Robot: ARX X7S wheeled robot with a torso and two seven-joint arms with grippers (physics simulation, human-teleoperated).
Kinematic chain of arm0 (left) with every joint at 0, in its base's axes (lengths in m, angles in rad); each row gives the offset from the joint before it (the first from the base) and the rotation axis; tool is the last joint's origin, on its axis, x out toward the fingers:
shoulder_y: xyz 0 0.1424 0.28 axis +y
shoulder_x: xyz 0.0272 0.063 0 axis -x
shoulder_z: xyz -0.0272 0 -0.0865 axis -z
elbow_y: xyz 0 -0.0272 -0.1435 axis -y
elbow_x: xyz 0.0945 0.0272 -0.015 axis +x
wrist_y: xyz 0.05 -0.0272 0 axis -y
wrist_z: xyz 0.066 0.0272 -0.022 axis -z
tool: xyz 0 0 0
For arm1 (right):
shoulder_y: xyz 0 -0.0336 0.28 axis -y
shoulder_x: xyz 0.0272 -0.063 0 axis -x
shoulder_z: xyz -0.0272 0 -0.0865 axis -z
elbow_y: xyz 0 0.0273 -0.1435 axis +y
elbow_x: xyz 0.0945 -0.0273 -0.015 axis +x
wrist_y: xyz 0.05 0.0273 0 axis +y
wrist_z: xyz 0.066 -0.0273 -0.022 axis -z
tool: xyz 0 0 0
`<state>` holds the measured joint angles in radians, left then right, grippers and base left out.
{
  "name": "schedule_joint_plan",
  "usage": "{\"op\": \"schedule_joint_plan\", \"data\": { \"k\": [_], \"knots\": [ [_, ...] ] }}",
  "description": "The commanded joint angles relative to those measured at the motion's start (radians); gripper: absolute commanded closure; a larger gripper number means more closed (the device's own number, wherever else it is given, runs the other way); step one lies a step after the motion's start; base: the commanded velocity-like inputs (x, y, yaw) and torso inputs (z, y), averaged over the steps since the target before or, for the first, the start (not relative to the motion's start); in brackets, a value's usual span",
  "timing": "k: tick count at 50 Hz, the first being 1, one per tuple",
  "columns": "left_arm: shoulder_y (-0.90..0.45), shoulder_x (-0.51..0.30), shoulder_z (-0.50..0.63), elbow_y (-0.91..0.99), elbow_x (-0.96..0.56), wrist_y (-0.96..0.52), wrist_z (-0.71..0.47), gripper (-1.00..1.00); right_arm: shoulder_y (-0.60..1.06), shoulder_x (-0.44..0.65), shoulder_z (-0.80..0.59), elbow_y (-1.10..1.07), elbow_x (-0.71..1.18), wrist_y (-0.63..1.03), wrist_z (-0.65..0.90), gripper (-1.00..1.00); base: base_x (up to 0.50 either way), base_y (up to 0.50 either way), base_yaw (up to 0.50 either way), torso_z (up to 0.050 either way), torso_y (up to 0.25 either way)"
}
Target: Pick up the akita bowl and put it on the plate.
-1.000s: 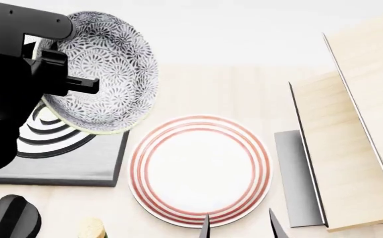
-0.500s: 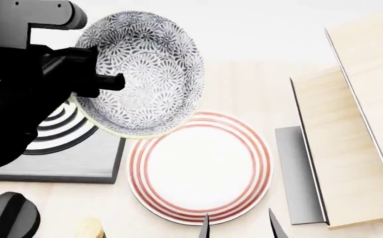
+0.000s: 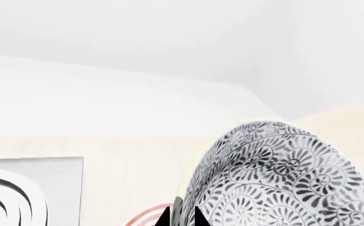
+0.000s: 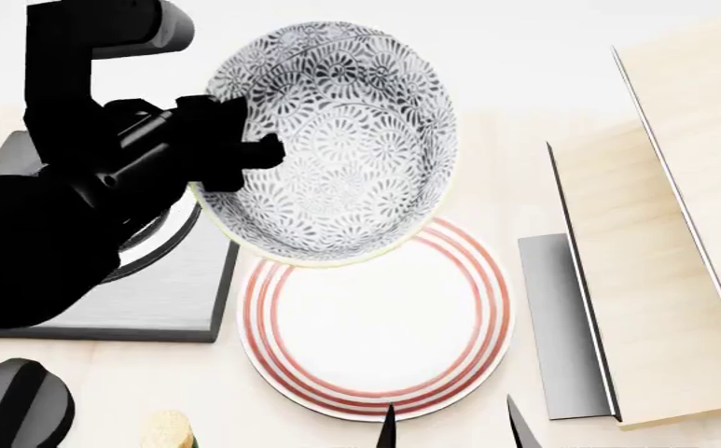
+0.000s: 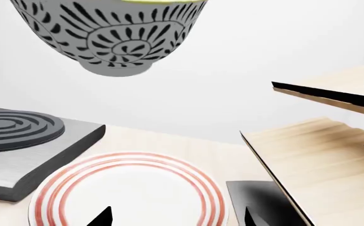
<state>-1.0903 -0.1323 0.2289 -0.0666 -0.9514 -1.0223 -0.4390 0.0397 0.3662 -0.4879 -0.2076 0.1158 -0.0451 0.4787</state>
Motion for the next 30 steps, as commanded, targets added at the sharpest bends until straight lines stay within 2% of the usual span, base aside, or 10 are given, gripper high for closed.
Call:
{"op": "schedule_joint_plan", "data": {
  "k": [1,2,17,24,30],
  "knots": [
    [0.014,0.009,0.054,0.007,0.037,0.038,0.003,1.00,0.000,0.001,-0.003,0.004,0.001,-0.003,0.001,-1.00,0.00,0.00,0.00,0.000,0.000],
    [0.015,0.016,0.033,-0.009,0.005,0.030,0.017,1.00,0.000,0.001,-0.004,0.005,0.001,-0.004,0.001,-1.00,0.00,0.00,0.00,0.000,0.000],
    [0.052,0.024,0.051,-0.077,0.054,0.137,0.041,1.00,0.002,-0.001,-0.010,0.014,0.001,-0.008,0.001,-1.00,0.00,0.00,0.00,0.000,0.000],
    [0.065,0.028,0.094,-0.135,0.100,0.192,0.077,1.00,0.005,-0.001,-0.012,0.021,0.003,-0.010,0.001,-1.00,0.00,0.00,0.00,0.000,0.000],
    [0.069,0.034,0.092,-0.152,0.073,0.189,0.099,1.00,0.010,-0.003,-0.015,0.031,0.003,-0.009,0.000,-1.00,0.00,0.00,0.00,0.000,0.000]
  ]
}}
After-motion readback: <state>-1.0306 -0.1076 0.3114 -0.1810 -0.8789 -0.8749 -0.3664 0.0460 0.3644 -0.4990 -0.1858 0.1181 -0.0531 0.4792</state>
